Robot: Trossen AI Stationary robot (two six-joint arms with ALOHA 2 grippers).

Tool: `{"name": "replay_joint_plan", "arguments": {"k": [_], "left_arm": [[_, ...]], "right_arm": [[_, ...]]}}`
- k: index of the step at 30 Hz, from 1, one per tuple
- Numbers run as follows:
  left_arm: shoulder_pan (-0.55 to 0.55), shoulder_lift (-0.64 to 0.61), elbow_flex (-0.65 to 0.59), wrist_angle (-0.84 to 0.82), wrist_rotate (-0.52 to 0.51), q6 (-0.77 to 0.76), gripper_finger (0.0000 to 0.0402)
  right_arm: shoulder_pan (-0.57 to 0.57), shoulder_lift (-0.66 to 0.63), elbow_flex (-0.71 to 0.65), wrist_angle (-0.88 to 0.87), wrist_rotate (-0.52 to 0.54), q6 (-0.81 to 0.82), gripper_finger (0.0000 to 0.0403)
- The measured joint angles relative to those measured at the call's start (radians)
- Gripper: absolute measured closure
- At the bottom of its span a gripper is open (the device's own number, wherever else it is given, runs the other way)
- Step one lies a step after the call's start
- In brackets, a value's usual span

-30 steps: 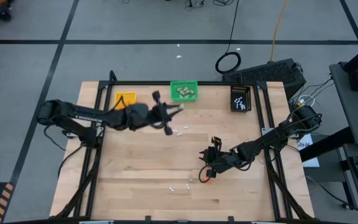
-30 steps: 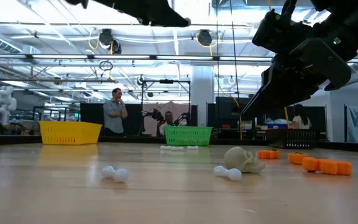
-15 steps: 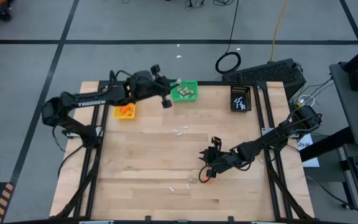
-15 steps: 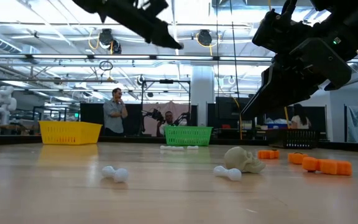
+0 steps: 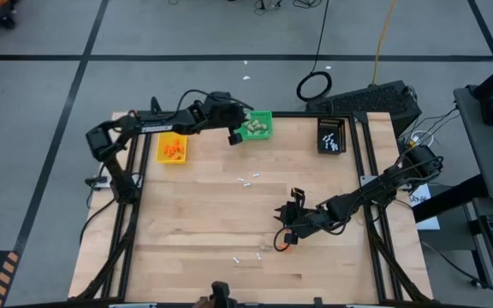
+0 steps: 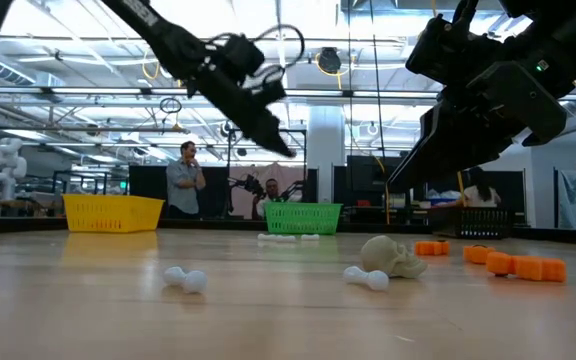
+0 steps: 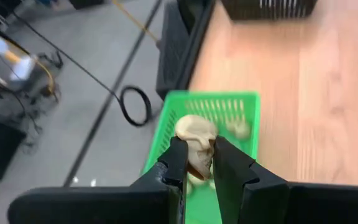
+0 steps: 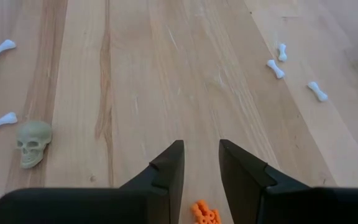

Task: Sort Halloween decoration
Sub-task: Put the gray skull toy into the green bin

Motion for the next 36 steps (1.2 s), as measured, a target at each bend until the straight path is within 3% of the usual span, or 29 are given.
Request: {"name": "replay_joint_plan", "arguments": {"k": [11,24,36], "left_arm": [[0.046,0.124,0.000,-0.007,0.032,-0.027,0.0355],[0.047,0.141,-0.001,-0.004,0.031,-0.045,0.0354],[0.047,0.141,-0.001,-0.039,0.028,-0.059,0.0312]], "right_arm": [[0.000,0.000,0.000,0.000,0.000,-0.001,0.0316],[0.000,0.000,0.000,0.000,0.000,0.002,0.0316],[0.000,0.000,0.000,0.000,0.000,0.002,0.0316]]}}
